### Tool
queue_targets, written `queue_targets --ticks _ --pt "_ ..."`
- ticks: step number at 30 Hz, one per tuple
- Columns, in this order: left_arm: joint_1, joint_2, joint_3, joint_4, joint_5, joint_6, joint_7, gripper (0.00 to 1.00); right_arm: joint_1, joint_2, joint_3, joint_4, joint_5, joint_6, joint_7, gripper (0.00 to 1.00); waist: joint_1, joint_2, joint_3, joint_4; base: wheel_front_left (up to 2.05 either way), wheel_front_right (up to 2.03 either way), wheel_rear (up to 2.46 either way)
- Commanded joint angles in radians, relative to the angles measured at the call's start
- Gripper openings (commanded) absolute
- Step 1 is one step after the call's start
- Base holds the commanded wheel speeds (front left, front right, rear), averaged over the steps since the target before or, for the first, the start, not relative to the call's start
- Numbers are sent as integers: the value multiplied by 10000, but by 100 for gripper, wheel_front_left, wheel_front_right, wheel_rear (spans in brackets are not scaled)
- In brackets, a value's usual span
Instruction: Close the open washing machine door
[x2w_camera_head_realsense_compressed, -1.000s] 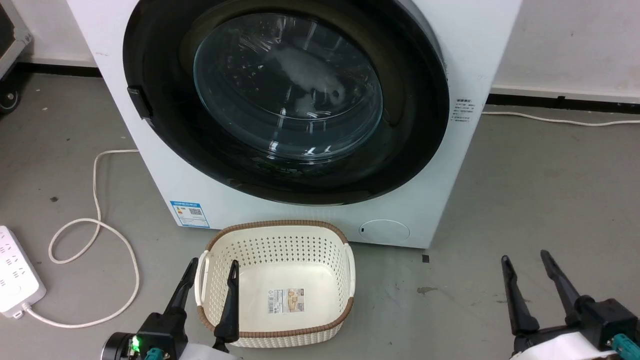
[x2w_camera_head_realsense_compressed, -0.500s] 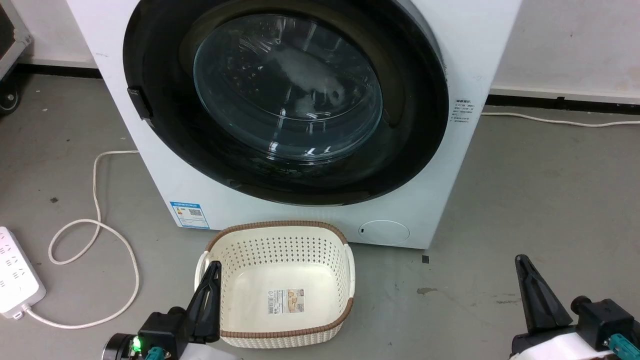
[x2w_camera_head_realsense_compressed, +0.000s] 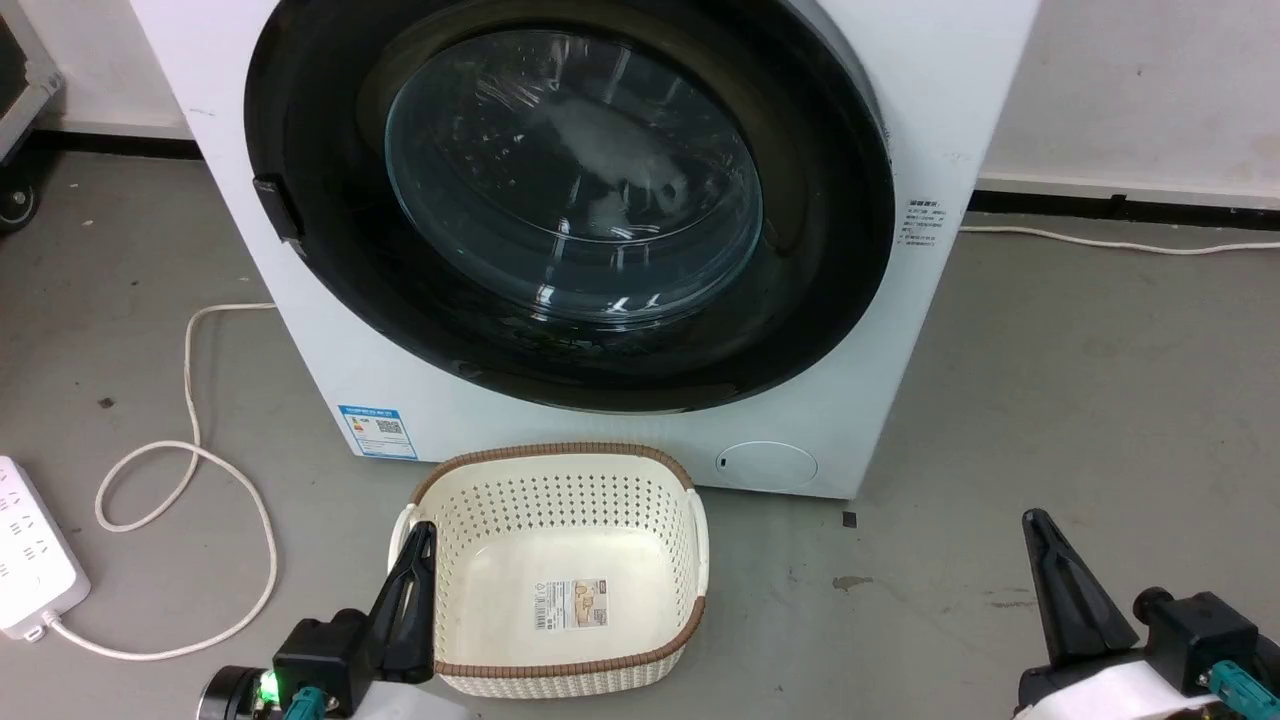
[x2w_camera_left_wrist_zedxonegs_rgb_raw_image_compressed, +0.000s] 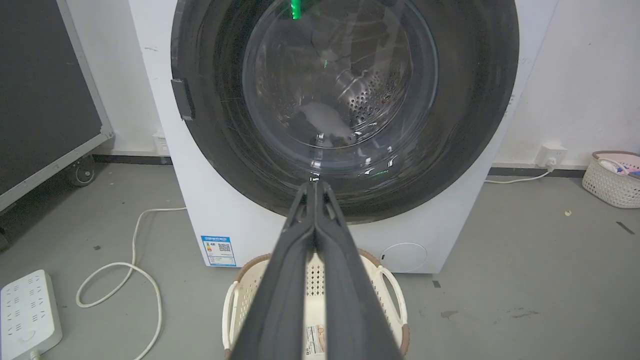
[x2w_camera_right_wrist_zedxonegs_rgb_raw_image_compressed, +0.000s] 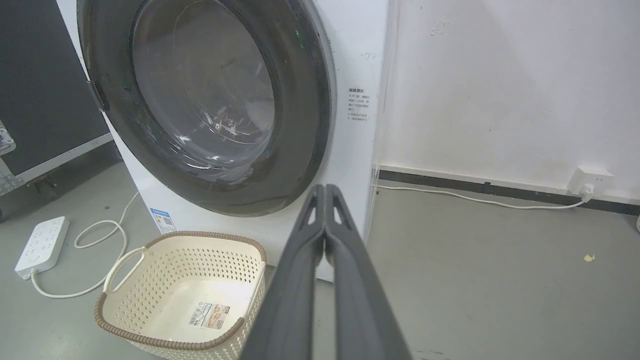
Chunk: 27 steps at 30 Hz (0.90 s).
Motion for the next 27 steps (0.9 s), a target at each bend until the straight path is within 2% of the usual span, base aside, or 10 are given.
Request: queue_targets --ticks 1,27 --pt "-68 -36 34 -73 102 49 96 0 -52 19 21 -80 -87 -1 80 0 0 0 -3 -3 0 0 0" --pt "-160 -90 251 -232 352 126 647 0 -119 41 180 -299 -224 -3 614 0 0 0 -47 -55 0 0 0"
